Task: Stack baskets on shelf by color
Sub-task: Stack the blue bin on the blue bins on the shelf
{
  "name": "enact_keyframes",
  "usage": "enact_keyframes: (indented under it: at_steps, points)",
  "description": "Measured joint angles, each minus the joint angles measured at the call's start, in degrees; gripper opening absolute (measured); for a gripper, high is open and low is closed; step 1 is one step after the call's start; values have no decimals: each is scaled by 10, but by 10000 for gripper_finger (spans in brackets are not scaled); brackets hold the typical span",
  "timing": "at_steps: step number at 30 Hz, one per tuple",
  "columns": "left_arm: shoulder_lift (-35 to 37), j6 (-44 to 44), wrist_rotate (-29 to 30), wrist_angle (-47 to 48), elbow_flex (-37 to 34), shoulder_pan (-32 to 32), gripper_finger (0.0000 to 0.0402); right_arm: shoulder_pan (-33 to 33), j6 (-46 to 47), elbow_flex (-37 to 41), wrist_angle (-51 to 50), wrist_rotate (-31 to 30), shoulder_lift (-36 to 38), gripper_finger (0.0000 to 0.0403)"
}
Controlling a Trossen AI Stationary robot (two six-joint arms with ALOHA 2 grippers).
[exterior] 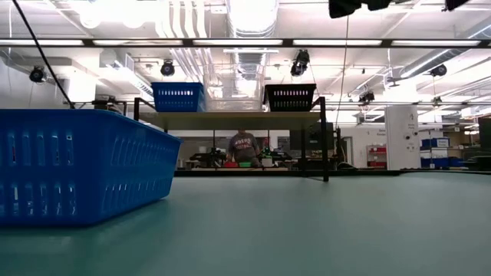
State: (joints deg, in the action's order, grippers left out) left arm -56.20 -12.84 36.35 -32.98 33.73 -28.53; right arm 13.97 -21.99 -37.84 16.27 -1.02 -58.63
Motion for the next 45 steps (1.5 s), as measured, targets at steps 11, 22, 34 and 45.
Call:
enact_keyframes:
  at_steps: [11,22,34,45]
  points:
    - [-139,119,-13,-73,32,-1,0,-72,-51,91,124,30,44,9]
    - [-243,145,-13,-71,116,-17,0,-95,-96,109,88,46,151,9]
    - [-317,286,-18,-33,159,-30,0,-95,-102,165,85,45,273,9]
    - [-355,519,-34,269,274,-42,0,-95,-103,191,86,45,332,9]
